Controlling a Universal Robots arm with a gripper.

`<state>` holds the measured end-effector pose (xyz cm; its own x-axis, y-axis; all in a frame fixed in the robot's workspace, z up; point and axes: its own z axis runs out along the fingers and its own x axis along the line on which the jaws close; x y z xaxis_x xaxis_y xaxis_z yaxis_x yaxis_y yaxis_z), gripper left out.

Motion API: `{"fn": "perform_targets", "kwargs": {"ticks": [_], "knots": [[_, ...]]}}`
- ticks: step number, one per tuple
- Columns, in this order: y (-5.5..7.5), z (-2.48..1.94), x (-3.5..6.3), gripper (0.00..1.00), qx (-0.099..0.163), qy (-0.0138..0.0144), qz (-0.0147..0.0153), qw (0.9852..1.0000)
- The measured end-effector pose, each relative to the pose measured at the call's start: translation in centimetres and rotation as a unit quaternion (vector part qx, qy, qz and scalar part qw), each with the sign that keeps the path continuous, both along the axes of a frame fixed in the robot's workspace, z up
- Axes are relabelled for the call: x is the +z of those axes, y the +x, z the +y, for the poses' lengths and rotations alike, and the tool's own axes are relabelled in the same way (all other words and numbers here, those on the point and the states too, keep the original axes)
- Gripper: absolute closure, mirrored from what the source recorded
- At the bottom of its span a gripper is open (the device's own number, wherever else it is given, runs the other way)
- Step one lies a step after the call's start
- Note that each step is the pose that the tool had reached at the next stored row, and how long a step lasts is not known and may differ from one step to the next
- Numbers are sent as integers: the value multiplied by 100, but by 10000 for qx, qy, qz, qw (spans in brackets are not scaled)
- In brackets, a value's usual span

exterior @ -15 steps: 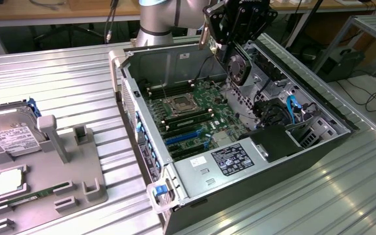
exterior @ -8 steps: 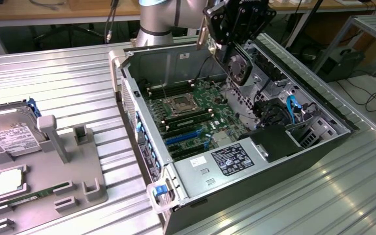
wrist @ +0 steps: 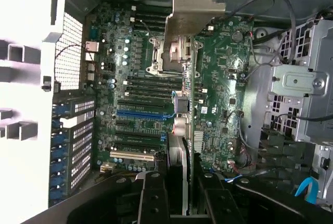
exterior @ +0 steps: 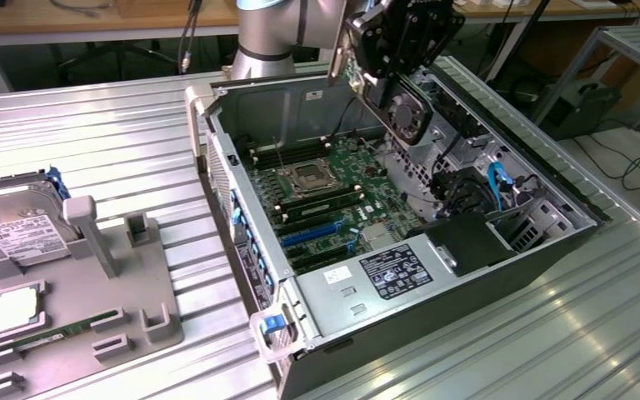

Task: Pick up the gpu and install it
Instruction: 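Insert the gpu into the slot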

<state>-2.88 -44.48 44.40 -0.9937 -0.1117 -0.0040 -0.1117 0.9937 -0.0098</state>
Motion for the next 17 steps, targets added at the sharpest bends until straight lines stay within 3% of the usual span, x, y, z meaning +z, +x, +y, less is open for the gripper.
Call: {"fn": "perform_targets", "kwargs": {"ticks": [6,17], "knots": [[-16,0,0,72,295,0,0,9996],[-44,0,0,72,829,0,0,9966]]}}
